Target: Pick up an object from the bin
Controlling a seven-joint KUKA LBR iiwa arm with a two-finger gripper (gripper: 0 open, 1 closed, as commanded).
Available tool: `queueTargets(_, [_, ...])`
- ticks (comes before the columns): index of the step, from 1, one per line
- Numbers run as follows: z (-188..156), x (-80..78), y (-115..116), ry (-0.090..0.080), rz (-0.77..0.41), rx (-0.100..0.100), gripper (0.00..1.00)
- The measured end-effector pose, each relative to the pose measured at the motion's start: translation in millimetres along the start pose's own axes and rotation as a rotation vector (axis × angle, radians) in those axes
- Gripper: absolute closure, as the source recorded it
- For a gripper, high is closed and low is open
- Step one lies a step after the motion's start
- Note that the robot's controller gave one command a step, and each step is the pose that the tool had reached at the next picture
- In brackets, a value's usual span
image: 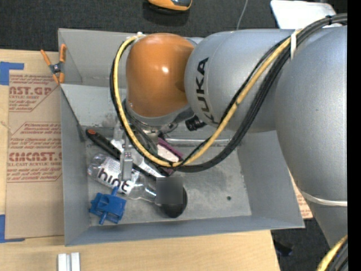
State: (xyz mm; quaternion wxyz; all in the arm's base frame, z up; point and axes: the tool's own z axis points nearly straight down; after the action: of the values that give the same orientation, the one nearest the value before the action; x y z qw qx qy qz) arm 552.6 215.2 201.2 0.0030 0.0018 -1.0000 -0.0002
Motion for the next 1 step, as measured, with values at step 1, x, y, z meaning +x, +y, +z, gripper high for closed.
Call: queueTargets(1, [-4.3,-2.1,-1.1,-0.008,0.002,-0.002,0.0])
